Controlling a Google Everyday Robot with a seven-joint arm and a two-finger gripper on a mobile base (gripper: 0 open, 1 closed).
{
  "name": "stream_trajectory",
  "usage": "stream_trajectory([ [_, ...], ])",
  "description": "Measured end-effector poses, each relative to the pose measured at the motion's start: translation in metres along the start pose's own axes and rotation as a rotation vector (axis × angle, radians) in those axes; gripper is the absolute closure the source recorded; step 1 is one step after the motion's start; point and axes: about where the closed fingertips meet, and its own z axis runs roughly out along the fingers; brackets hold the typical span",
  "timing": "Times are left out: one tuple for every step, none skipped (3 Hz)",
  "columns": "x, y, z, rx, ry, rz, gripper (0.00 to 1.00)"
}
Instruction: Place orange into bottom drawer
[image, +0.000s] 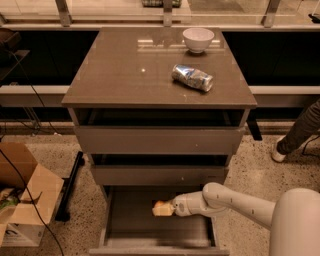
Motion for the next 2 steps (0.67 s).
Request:
stream_trajectory([
  [0.005, -0.010, 0.013, 0.056, 0.023, -0.002, 1.00],
  [0.022, -0.032, 0.038, 0.132, 0.042, 0.027, 1.00],
])
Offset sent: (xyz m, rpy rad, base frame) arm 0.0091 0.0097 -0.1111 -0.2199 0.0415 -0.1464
